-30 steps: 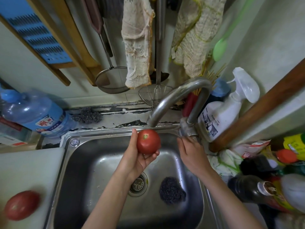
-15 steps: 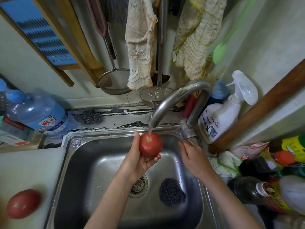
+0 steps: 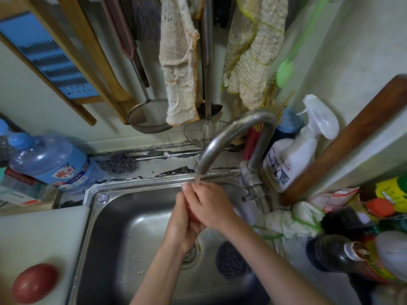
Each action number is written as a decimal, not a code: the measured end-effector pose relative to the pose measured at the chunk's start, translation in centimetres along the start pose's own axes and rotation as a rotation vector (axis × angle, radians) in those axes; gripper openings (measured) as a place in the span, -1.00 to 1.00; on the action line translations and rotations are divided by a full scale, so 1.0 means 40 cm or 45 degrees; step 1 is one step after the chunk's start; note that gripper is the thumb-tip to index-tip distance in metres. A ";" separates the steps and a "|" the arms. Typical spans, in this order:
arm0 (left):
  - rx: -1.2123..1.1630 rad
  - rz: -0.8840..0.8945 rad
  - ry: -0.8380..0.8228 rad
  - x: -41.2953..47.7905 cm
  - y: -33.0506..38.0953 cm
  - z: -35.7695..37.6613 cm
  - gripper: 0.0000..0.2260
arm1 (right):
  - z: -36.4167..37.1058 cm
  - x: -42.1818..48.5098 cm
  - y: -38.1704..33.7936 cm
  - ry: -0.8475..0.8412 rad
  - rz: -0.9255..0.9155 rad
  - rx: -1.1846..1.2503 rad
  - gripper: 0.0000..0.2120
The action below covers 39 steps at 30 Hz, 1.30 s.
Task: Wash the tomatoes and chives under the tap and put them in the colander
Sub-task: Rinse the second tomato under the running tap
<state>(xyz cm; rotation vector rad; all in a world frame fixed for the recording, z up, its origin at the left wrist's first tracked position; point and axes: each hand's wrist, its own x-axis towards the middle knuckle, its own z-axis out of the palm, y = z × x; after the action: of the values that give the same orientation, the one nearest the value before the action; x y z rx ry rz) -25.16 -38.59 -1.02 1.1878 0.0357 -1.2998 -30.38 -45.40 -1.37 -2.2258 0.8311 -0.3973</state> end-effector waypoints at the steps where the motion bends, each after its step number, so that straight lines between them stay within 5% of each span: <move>1: 0.074 0.024 0.027 -0.002 0.001 -0.001 -0.61 | -0.007 0.031 0.003 -0.160 0.101 0.138 -0.48; 4: 0.202 0.088 0.112 0.002 0.008 -0.009 -0.64 | -0.023 0.089 0.003 -0.466 0.354 0.530 -0.60; 6: 0.187 0.106 0.145 0.004 0.017 -0.010 -0.66 | -0.011 0.073 -0.019 -0.260 0.326 0.415 -0.63; 9: 0.000 0.172 0.102 0.009 0.036 -0.007 -0.66 | 0.056 -0.021 -0.051 0.271 -0.023 -0.122 -0.65; 15: 0.099 0.133 0.024 -0.011 0.019 -0.009 -0.65 | 0.018 -0.030 -0.029 0.247 -0.226 -0.273 -0.72; 19: 0.425 0.226 0.047 -0.013 0.023 0.005 -0.64 | -0.064 0.038 -0.039 -0.325 0.214 0.380 -0.72; 22: 0.412 0.228 0.131 -0.005 0.035 0.006 -0.63 | -0.066 0.049 -0.042 -0.224 0.454 0.787 -0.77; 25: 0.083 0.124 0.217 0.011 0.043 -0.001 -0.64 | 0.004 -0.019 -0.060 0.210 0.192 0.418 -0.68; 30: -0.010 0.062 0.195 -0.007 0.016 -0.011 -0.57 | 0.053 -0.065 -0.030 0.378 -0.190 -0.207 -0.65; 34: 0.028 0.000 0.175 -0.013 0.011 -0.018 -0.58 | 0.001 -0.023 -0.040 0.121 -0.010 0.204 -0.73; 39: 0.103 -0.123 0.065 -0.029 0.030 -0.011 -0.56 | -0.047 0.050 -0.022 -0.281 0.775 0.917 -0.77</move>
<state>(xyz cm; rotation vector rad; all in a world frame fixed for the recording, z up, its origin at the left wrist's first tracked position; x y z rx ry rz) -24.46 -37.69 0.26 1.3016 0.0795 -1.3654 -29.42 -47.24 0.64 -1.2530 0.9960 -0.1152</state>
